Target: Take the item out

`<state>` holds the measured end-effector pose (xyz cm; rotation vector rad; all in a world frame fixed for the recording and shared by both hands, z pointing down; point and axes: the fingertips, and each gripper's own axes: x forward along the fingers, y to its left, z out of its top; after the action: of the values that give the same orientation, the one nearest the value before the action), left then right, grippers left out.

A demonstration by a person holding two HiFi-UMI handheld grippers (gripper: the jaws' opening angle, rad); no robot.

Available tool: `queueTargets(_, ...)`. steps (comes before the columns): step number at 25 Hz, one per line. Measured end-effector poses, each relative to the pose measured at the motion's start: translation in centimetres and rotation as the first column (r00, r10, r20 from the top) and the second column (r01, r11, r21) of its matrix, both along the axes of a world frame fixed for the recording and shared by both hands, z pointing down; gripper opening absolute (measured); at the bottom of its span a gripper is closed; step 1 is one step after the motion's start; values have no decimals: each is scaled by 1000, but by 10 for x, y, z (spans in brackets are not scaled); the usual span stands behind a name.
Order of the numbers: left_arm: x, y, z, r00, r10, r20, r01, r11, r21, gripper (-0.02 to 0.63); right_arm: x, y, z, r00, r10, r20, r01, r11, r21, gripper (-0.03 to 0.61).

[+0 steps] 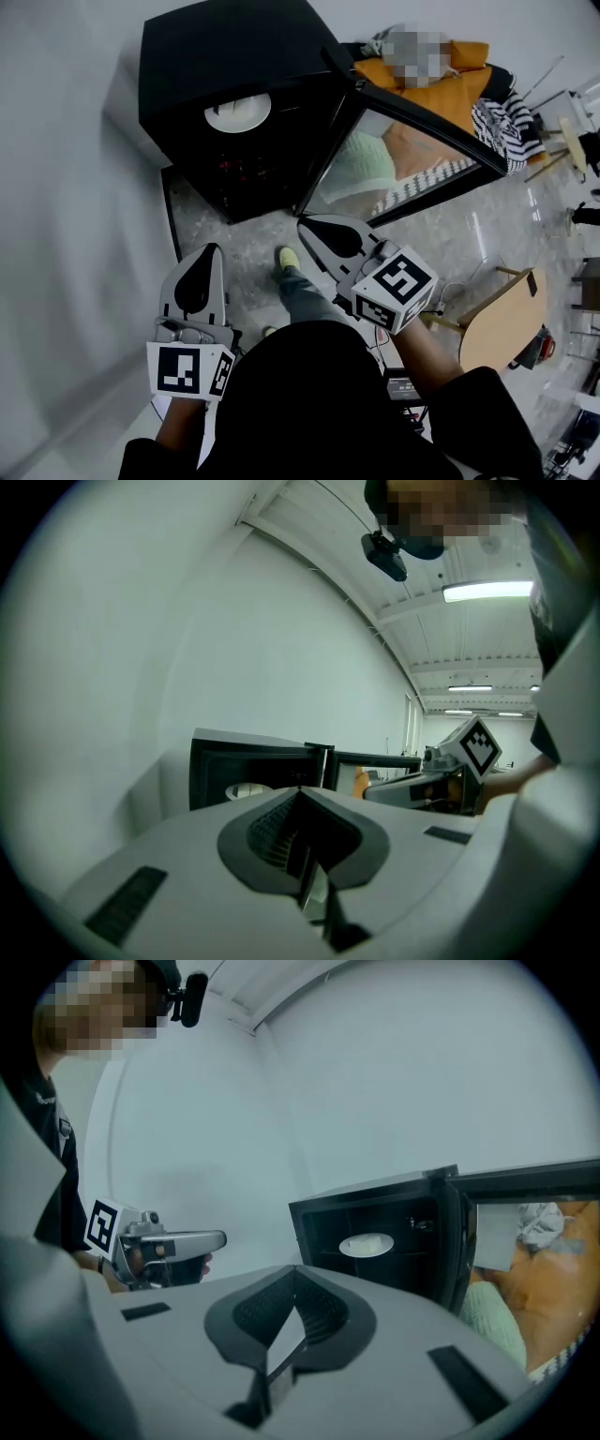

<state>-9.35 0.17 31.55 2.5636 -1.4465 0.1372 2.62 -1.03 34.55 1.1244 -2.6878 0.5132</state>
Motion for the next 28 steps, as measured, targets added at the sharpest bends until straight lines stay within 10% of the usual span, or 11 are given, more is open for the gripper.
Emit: queueTargets(28, 47, -147, 14, 995, -67, 71, 73, 994, -87, 9, 31, -127, 46, 992, -119, 39, 123, 983, -135, 5)
